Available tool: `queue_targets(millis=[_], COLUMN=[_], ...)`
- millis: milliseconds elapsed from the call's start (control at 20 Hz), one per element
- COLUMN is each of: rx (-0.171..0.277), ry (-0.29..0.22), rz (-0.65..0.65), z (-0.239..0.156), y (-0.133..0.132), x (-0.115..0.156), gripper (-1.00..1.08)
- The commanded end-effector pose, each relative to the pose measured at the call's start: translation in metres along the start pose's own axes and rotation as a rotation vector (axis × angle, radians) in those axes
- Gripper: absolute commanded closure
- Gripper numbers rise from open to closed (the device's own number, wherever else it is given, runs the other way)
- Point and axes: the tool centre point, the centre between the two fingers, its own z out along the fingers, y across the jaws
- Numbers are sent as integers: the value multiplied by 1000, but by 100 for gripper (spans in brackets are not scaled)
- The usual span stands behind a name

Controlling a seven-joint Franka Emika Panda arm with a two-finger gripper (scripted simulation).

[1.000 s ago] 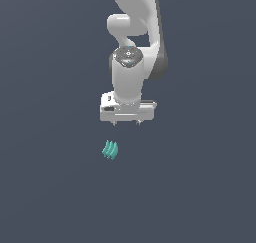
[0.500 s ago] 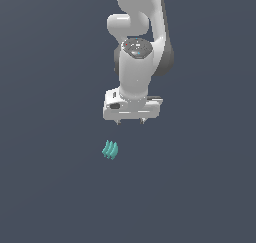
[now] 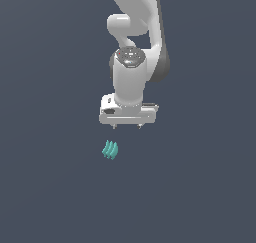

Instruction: Pick up the object and move it to a goal position.

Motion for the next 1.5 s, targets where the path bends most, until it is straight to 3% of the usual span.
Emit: queue_targets(millis=[0,700,1450], rx=[5,30,31], ry=[-3,-19,-21], rz=[39,300,326], z=[10,78,109], y=[8,67,73], x=[5,35,36], gripper=[-92,-92,-92])
